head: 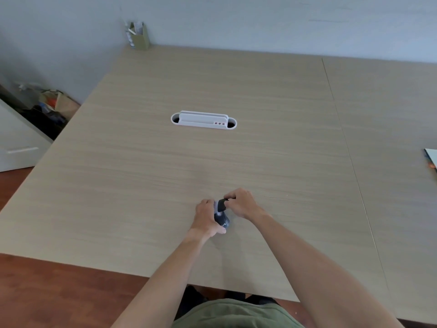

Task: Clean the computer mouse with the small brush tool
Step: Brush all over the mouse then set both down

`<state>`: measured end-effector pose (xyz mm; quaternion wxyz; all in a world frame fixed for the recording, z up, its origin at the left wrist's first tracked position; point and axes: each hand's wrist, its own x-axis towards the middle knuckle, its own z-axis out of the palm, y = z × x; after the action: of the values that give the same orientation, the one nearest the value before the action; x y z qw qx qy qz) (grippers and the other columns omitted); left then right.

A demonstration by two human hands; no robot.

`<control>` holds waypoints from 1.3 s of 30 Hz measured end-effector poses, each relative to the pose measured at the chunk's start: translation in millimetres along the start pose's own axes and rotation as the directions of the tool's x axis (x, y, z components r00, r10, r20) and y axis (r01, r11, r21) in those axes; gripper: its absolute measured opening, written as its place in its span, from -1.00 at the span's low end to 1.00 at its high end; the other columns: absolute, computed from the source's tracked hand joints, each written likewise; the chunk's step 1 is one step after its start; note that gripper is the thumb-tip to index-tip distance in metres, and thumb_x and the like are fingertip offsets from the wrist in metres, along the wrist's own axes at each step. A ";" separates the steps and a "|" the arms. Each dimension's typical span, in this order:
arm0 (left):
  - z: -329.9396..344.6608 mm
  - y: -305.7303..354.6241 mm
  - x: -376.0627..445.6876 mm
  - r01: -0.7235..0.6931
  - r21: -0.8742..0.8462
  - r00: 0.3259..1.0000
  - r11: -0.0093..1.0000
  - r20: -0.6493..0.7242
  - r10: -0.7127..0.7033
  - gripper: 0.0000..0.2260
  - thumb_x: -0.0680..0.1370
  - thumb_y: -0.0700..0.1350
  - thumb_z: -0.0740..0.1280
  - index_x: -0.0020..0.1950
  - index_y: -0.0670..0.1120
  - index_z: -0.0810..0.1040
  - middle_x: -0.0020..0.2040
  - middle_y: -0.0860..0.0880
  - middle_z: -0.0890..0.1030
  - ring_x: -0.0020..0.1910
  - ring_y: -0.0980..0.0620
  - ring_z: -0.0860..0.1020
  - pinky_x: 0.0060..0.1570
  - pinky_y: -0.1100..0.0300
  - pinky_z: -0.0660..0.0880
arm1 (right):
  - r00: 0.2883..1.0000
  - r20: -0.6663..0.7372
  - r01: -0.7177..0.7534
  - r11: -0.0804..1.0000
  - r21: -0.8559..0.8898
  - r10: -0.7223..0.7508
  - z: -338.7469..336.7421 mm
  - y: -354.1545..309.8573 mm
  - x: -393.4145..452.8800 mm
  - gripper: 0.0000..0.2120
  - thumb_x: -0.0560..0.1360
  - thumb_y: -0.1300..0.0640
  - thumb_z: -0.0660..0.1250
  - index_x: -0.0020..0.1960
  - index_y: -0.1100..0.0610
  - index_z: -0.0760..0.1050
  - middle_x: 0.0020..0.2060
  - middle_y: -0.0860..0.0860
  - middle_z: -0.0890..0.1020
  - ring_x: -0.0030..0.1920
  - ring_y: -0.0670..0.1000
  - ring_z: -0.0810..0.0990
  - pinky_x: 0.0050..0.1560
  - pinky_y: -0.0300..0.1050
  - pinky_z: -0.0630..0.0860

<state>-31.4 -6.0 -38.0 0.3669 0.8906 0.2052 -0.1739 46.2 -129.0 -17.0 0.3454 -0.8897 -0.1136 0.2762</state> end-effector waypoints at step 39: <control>-8.9 10.5 -15.2 0.176 0.007 0.983 0.984 0.050 -0.176 -0.25 0.21 -0.21 0.64 0.31 -0.14 0.35 0.26 -0.09 0.38 0.25 -0.10 0.47 0.20 0.00 0.52 | 0.999 -0.005 -0.039 0.996 -0.082 0.039 -2.6 -6.8 3.4 -0.85 0.42 0.39 0.20 -0.31 0.35 0.46 -0.36 0.14 0.45 -0.28 0.09 0.36 -0.29 -0.10 0.26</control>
<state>-37.7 -9.9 -19.0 0.3541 0.8648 0.2734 -0.2281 50.4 -124.1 -12.2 0.3031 -0.9057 -0.1070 0.2764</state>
